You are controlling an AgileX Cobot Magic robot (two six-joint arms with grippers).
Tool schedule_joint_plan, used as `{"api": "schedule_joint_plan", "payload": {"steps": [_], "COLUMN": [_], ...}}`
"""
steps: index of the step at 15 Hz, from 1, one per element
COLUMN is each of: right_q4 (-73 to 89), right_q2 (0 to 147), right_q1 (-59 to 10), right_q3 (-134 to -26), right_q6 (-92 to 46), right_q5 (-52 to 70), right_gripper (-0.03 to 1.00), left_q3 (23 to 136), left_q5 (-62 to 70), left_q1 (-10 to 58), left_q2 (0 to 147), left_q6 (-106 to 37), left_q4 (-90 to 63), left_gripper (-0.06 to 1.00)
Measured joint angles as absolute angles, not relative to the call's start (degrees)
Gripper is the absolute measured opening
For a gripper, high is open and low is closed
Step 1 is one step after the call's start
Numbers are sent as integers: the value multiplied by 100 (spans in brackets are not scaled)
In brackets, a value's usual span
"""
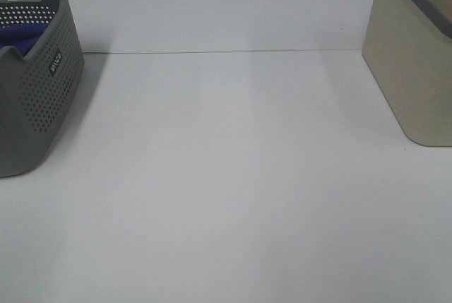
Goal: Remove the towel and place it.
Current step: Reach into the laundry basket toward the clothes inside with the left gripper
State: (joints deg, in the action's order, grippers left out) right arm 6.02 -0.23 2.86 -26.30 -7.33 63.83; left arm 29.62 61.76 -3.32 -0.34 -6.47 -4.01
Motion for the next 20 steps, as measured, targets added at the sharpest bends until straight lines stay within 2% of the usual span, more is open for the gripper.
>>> {"api": "schedule_joint_plan", "payload": {"steps": [20], "right_q4": [602], "right_q2": [-23], "right_q1": [286], "right_q3": [-2630], "right_q6": [-733], "right_q5": [6383], "right_gripper": [71], "left_q3": [2962], "left_q5": [6176], "left_q1": [-332], "left_q2": [-34], "left_q6": [-710], "left_q4": [-413], "left_gripper": [99]}}
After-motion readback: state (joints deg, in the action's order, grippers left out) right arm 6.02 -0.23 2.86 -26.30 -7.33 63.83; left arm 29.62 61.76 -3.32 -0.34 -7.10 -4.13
